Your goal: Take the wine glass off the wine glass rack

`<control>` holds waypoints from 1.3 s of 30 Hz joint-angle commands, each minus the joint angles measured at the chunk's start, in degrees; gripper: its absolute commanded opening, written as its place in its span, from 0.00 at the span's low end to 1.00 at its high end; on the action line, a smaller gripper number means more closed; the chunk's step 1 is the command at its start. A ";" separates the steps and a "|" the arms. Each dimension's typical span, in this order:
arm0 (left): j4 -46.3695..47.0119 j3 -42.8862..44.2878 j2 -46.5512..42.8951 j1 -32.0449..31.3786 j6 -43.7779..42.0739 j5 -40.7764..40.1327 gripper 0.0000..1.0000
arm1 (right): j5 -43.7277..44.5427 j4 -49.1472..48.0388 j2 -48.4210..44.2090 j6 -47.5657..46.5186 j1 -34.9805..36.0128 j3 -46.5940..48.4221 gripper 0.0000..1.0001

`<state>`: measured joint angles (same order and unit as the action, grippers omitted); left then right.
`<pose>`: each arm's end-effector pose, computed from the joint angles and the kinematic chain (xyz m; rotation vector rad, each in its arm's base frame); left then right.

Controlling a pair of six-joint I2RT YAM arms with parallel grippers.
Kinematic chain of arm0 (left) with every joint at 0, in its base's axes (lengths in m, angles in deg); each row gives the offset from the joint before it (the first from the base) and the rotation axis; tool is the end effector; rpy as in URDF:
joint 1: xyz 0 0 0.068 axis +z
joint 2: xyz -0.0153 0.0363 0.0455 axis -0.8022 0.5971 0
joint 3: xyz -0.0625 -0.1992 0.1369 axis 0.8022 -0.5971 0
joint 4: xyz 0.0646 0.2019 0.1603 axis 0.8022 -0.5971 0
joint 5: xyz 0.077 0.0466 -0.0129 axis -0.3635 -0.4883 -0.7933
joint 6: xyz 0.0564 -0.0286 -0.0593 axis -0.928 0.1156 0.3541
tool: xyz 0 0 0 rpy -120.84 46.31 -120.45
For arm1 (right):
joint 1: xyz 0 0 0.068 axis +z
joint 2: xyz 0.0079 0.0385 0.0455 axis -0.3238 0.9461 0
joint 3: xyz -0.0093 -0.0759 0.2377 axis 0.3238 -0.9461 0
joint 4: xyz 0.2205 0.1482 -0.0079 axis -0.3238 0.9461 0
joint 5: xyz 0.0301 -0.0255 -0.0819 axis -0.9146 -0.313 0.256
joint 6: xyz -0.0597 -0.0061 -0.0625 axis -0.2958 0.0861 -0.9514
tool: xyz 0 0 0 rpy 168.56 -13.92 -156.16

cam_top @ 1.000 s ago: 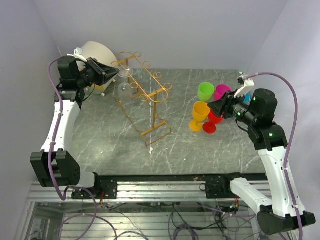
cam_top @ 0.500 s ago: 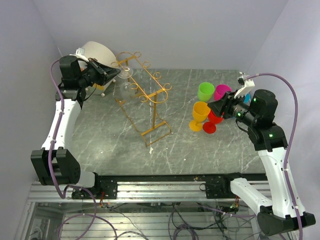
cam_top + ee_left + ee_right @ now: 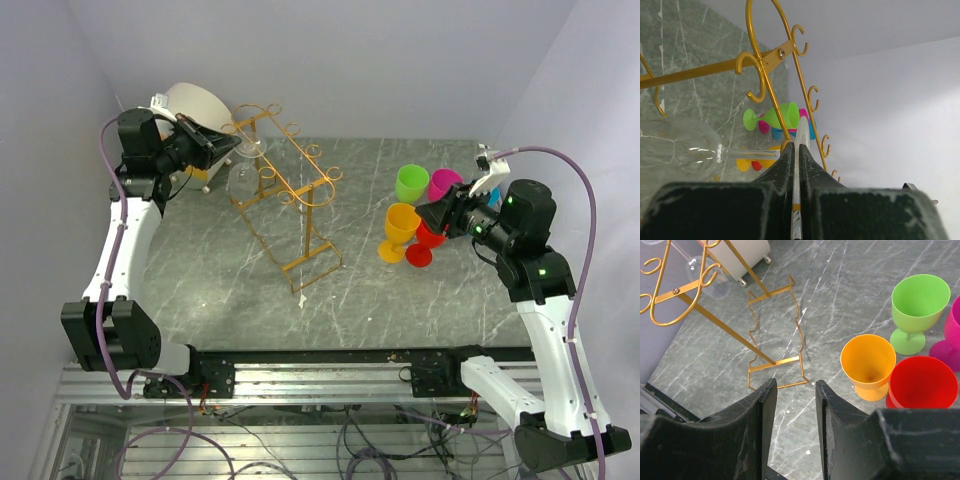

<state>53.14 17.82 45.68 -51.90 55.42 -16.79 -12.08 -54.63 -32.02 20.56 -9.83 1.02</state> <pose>0.3651 -0.0377 0.3697 -0.5615 1.8658 -1.3240 0.2161 0.0639 0.3879 -0.1643 1.8930 0.6591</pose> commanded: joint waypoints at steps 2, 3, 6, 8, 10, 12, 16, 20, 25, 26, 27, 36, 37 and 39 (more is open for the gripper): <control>3.32 -0.56 -3.89 -0.38 3.75 0.12 0.07 | 0.04 -1.00 -0.53 -0.02 -0.28 -0.18 0.37; 3.95 -1.05 -4.30 -0.33 4.41 -0.17 0.07 | -0.02 -1.03 -0.54 0.09 -0.27 -0.18 0.37; 6.62 -2.98 -5.40 -0.35 6.93 -0.98 0.07 | -0.07 -1.19 -0.62 0.20 -0.23 -0.25 0.37; 9.19 -4.94 -5.98 -0.30 9.12 -0.87 0.07 | -0.05 -1.17 -0.63 0.14 -0.27 -0.22 0.37; 10.78 -6.10 -6.26 -0.37 10.80 -0.78 0.07 | -0.06 -1.16 -0.65 0.04 -0.27 -0.21 0.37; 10.17 -6.24 -6.71 -0.28 10.56 -1.36 0.07 | 0.04 -1.10 -0.76 -0.02 -0.29 -0.18 0.37; 5.44 -4.93 -8.22 -0.14 7.40 -4.47 0.07 | -0.04 -1.24 -0.76 0.05 -0.27 -0.16 0.37; 2.89 -4.00 -9.71 0.41 5.79 -6.68 0.07 | -0.21 -1.32 -0.75 0.12 -0.30 -0.22 0.37; 2.54 -3.55 -10.60 0.71 5.74 -7.59 0.07 | -0.48 -1.61 -0.93 0.40 -0.27 -0.63 0.37; 2.57 -3.56 -10.69 0.70 5.80 -7.78 0.07 | -0.48 -1.63 -0.89 0.40 -0.27 -0.69 0.37; 2.47 -3.46 -10.74 0.76 5.77 -7.92 0.07 | -0.52 -1.70 -0.91 0.40 -0.27 -0.64 0.37; 2.43 -3.21 -11.01 0.98 5.01 -11.23 0.07 | -1.16 -1.89 -0.95 0.56 -0.28 -0.79 0.37; 2.38 -3.25 -10.88 1.02 5.23 -11.55 0.07 | -1.18 -2.03 -0.97 0.64 -0.27 -0.77 0.37; 3.10 -3.85 -10.78 1.25 6.30 -11.84 0.07 | -1.26 -2.05 -1.01 0.66 -0.27 -0.89 0.37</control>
<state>53.62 11.92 36.35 -51.25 61.37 -27.04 -12.56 -55.11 -32.11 20.76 -9.83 0.93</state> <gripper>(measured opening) 0.084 0.373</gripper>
